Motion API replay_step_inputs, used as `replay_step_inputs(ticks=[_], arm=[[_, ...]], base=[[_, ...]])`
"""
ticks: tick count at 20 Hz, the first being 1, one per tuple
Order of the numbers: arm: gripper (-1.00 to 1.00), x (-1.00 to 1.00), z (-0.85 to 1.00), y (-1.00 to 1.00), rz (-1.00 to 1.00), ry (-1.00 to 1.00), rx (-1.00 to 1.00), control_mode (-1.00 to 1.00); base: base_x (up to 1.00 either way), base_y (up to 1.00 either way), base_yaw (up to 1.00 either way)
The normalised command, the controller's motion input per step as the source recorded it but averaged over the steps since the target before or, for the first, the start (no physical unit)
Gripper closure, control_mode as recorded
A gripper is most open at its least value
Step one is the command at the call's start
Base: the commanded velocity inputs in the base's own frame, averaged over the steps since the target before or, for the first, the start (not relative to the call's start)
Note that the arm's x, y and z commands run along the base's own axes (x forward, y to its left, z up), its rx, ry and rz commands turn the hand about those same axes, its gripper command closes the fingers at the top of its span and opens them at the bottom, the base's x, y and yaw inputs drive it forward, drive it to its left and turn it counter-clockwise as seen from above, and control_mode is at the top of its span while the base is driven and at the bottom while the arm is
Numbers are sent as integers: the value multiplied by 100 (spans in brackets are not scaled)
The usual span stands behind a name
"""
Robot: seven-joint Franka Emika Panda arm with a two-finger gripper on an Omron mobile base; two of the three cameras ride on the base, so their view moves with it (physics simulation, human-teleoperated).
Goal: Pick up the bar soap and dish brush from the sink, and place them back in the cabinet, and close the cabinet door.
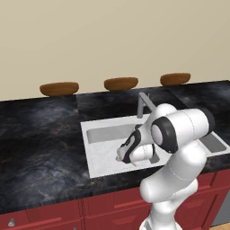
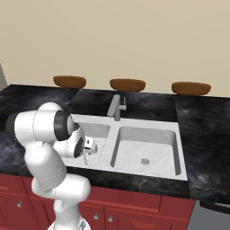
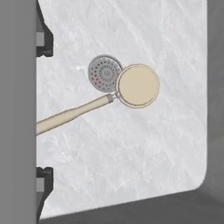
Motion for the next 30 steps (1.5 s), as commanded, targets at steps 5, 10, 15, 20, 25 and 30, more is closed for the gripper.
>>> replay_step_inputs(ticks=[5,10,15,20,25,30], arm=[[-100,0,-8,0,0,1,0,-100],[-100,2,-13,0,0,2,0,-100],[-100,4,-14,0,0,2,0,-100],[-100,5,-13,0,0,1,0,-100],[-100,5,-11,0,0,3,0,-100],[-100,4,-13,0,0,2,0,-100]], base=[[0,0,0],[0,0,0],[0,0,0],[0,0,0],[0,0,0],[0,0,0]])
